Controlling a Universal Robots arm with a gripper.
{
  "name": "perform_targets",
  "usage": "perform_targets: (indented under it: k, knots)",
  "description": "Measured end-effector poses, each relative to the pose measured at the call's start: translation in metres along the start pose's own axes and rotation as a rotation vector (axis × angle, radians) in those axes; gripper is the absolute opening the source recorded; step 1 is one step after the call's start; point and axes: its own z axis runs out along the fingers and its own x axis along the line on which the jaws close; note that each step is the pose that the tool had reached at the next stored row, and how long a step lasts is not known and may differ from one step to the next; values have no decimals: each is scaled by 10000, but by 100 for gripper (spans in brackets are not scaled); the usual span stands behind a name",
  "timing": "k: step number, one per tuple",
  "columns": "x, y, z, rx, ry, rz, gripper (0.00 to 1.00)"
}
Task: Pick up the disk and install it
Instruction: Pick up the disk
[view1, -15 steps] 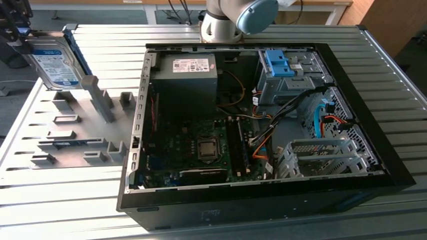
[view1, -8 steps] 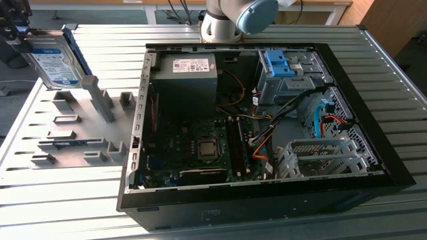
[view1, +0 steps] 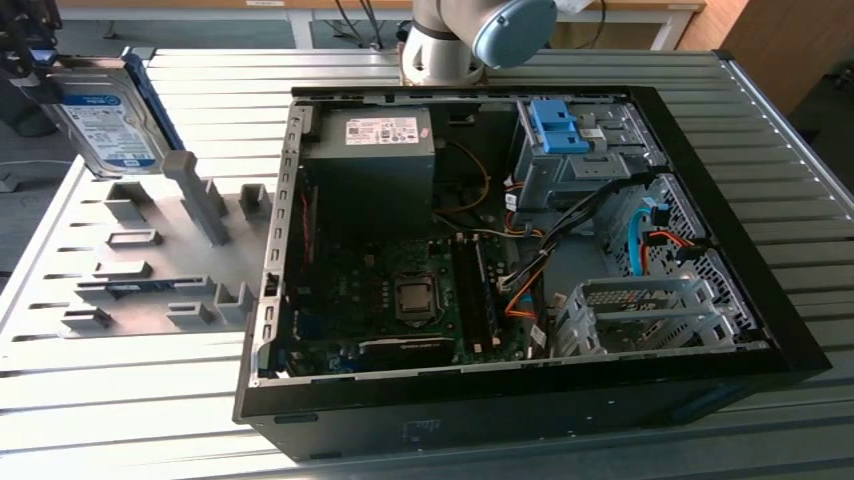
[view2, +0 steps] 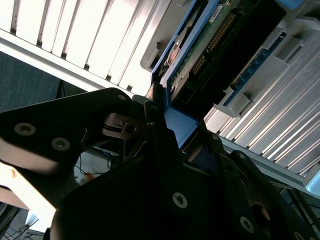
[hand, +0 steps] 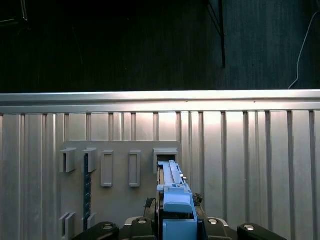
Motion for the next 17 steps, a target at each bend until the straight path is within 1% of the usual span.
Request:
perform_targets:
  k: [17]
  knots:
    - [0,1,-64,0,0,0,36]
